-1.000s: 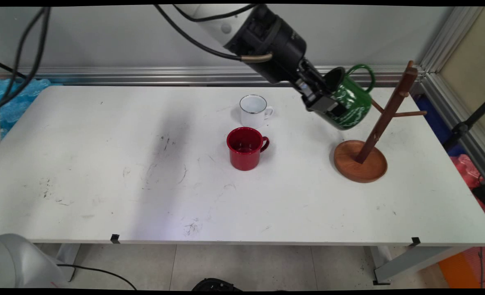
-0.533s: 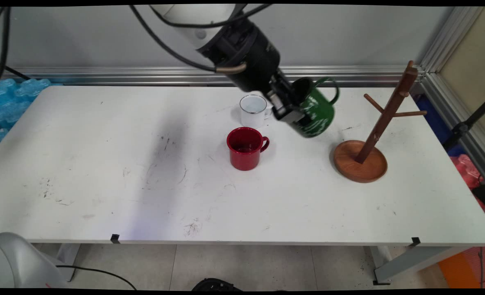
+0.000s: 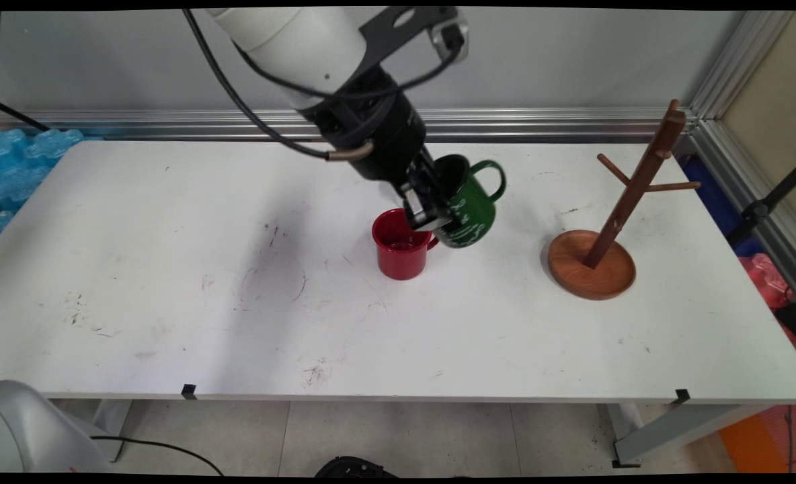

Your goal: Place the picked object on the table

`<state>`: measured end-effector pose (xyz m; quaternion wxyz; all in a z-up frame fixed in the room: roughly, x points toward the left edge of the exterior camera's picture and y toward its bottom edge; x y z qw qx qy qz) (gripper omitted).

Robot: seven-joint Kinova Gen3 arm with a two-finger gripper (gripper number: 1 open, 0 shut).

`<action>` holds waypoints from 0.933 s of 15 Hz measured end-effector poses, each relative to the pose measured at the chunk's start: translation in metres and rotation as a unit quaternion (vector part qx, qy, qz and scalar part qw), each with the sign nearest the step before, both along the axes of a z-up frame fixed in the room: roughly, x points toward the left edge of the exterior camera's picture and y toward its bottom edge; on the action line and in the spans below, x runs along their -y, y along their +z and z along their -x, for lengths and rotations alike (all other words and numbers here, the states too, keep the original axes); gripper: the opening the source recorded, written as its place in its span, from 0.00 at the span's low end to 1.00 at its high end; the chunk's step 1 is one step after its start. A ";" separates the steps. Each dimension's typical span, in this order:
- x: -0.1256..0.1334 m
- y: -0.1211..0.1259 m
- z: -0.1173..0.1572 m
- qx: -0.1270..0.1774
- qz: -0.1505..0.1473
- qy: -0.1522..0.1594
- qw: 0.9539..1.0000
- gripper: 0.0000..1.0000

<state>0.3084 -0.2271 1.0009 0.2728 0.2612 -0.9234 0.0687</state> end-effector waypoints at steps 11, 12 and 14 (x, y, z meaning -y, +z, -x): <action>-0.010 -0.039 0.017 0.077 -0.015 0.020 0.997 0.00; -0.011 -0.043 0.019 0.082 -0.017 0.022 0.996 0.00; -0.013 -0.053 0.024 0.094 -0.020 0.026 0.995 0.00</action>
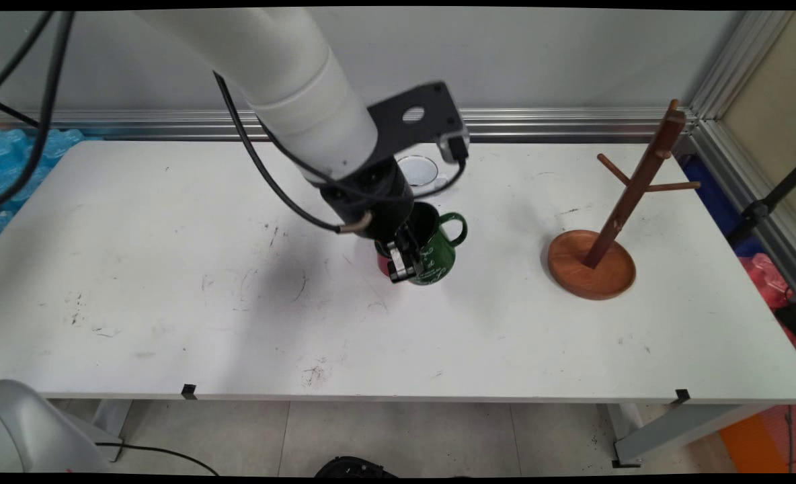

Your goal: Place the picked object on the table

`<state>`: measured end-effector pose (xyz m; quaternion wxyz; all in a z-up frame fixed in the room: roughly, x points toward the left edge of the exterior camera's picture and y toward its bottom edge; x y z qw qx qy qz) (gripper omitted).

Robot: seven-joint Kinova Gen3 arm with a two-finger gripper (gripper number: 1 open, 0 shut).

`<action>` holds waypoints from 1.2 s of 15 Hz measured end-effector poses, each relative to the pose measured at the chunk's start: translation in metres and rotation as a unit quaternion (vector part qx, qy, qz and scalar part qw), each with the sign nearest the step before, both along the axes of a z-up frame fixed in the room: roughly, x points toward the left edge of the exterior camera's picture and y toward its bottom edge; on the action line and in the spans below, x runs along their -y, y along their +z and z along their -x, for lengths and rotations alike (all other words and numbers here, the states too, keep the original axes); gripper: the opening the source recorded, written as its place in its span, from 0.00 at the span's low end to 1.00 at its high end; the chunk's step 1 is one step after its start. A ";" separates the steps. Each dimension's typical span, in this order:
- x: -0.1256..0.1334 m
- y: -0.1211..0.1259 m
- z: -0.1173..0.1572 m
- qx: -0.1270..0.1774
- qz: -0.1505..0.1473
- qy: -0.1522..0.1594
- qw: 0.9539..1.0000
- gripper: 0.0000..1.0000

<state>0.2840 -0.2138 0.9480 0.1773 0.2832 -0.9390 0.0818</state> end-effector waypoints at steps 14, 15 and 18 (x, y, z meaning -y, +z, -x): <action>-0.012 -0.053 0.032 0.059 -0.019 0.015 0.998 0.00; -0.013 -0.057 0.035 0.064 -0.020 0.015 0.998 0.00; -0.012 -0.067 0.042 0.077 -0.021 0.016 0.997 0.00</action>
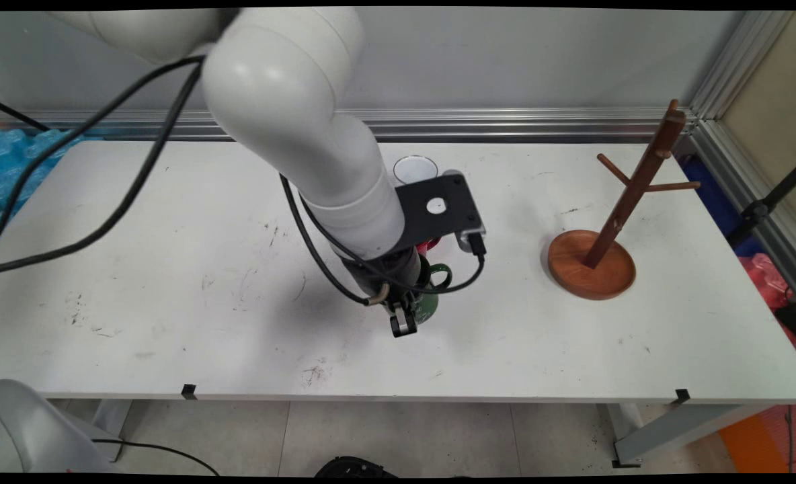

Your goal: Place the picked object on the table

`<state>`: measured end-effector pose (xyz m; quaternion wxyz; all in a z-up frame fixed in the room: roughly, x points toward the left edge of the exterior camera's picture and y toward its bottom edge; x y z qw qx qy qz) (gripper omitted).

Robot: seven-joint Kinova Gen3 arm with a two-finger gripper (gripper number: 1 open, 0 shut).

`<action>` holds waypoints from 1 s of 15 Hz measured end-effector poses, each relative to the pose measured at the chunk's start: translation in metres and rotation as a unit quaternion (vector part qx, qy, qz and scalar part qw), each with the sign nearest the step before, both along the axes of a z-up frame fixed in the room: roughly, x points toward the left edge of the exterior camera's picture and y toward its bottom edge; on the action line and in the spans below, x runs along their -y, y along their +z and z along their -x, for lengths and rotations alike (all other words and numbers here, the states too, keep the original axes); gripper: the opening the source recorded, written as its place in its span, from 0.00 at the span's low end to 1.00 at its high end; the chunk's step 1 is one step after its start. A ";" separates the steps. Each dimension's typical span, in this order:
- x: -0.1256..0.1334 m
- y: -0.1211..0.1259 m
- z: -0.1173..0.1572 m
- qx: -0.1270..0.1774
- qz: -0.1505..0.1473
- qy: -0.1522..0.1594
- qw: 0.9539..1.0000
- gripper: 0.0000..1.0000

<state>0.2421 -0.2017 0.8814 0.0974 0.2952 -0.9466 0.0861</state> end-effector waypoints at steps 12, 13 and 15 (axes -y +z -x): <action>0.004 -0.034 0.023 0.044 -0.005 0.012 0.999 0.00; 0.005 -0.037 0.024 0.046 -0.006 0.013 0.999 0.00; 0.005 -0.041 0.027 0.051 -0.008 0.015 0.999 0.00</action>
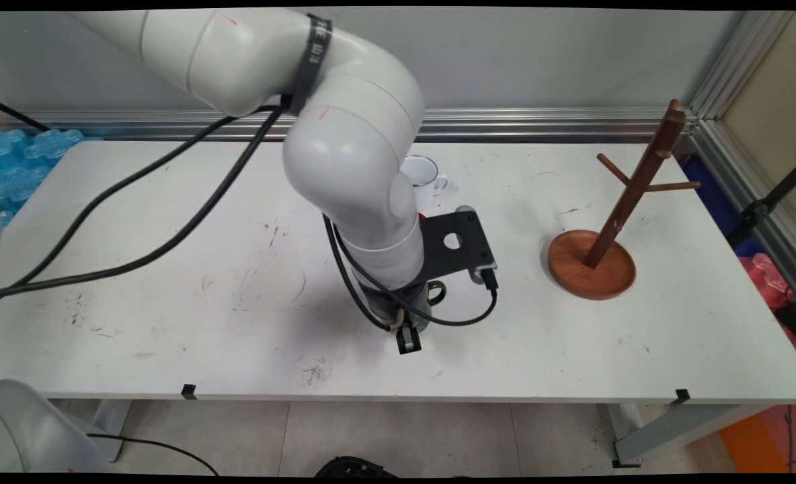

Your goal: Place the picked object on the table

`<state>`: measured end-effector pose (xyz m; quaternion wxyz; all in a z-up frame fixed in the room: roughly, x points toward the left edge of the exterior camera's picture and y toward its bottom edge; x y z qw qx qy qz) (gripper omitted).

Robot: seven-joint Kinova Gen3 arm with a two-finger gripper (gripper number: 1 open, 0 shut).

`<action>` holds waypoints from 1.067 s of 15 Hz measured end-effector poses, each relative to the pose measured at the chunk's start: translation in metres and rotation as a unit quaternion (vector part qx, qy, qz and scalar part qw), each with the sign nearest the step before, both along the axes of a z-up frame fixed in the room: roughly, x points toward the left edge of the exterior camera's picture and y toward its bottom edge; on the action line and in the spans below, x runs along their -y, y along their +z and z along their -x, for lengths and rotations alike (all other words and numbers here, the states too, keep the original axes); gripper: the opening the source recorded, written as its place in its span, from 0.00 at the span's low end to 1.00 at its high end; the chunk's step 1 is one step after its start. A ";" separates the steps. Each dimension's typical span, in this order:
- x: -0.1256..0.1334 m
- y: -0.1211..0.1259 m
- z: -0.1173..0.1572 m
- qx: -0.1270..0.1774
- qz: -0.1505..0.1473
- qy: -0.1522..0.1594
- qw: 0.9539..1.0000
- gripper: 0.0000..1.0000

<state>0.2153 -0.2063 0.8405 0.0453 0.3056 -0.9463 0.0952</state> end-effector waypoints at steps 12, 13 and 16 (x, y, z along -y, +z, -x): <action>0.001 -0.017 0.010 0.016 -0.013 0.006 1.000 1.00; 0.001 -0.018 0.010 0.017 -0.013 0.006 1.000 1.00; 0.001 -0.019 0.012 0.015 -0.014 0.006 1.000 1.00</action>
